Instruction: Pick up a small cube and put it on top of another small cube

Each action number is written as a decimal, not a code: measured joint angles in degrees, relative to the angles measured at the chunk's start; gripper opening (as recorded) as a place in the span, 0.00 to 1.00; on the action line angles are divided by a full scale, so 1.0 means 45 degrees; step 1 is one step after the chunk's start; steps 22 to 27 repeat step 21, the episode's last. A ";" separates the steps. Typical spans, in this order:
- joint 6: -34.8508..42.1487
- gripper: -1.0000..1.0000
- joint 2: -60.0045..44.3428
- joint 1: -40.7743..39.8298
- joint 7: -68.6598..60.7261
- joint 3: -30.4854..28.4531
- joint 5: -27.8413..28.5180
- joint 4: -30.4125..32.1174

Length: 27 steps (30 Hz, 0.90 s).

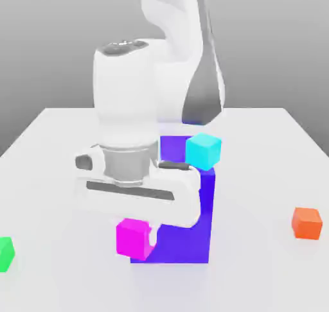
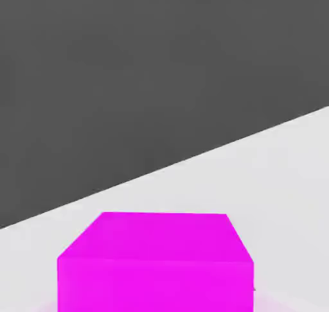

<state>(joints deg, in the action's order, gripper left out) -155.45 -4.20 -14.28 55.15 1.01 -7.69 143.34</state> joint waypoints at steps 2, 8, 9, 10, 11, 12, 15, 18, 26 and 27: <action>0.0352 0.00 -0.0318 -0.0718 0.0284 -0.0450 0.0046 -0.0385; 0.1403 0.00 -0.1243 -0.2381 0.1213 -0.2257 0.0294 -0.1535; 0.1579 0.00 -0.1391 -0.2667 0.1375 -0.2602 0.0342 -0.1733; 0.1749 0.00 -0.1532 -0.2919 0.1531 -0.2914 0.0397 -0.1889; 0.1847 0.00 -0.1690 -0.3054 0.1637 -0.3090 0.0442 -0.1914; 0.1686 0.00 -0.1999 -0.3155 0.1611 -0.3126 0.0354 -0.1944; 0.0657 0.00 -0.3248 -0.3448 0.1267 -0.2874 -0.0175 -0.2035; 0.0352 1.00 -0.3594 -0.3526 0.1157 -0.2778 -0.0332 -0.2058; 0.0352 1.00 -0.3594 -0.3526 0.1157 -0.2778 -0.0332 -0.2058; 0.0352 1.00 -0.3594 -0.3526 0.1157 -0.2778 -0.0332 -0.2058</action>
